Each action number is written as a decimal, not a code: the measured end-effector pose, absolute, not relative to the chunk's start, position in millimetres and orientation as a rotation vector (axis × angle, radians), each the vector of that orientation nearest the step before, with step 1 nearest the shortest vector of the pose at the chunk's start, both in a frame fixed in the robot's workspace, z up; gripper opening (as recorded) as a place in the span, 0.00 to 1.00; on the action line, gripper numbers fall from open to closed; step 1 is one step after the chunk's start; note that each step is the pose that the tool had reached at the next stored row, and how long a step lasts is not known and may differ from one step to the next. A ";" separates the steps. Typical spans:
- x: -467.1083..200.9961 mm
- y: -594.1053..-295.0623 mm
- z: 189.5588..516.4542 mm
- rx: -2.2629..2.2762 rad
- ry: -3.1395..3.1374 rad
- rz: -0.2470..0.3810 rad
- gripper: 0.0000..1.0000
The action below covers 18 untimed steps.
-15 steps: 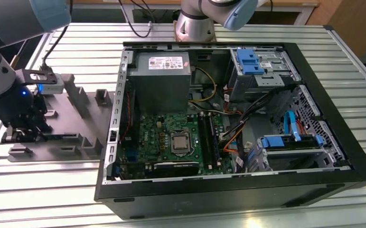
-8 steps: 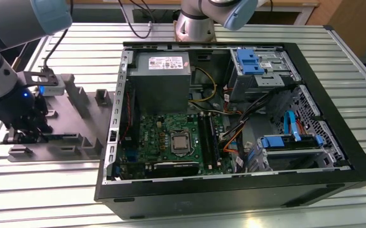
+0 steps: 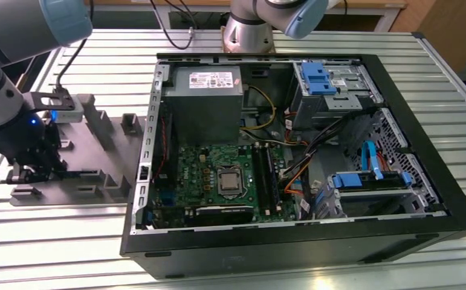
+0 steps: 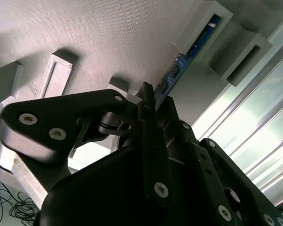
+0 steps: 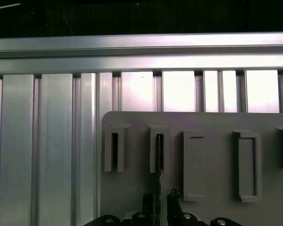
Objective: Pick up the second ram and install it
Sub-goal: 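Pick up the second ram and move it above second insertion slot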
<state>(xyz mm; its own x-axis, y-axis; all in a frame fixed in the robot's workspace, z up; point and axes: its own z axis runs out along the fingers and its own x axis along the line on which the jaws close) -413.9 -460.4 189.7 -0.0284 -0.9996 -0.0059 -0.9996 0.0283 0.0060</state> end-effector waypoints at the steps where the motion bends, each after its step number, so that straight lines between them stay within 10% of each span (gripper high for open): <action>1: -413.9 -460.4 189.5 -2.190 2.253 0.013 0.26; 18: -413.9 -460.4 187.2 -2.189 2.252 0.012 0.14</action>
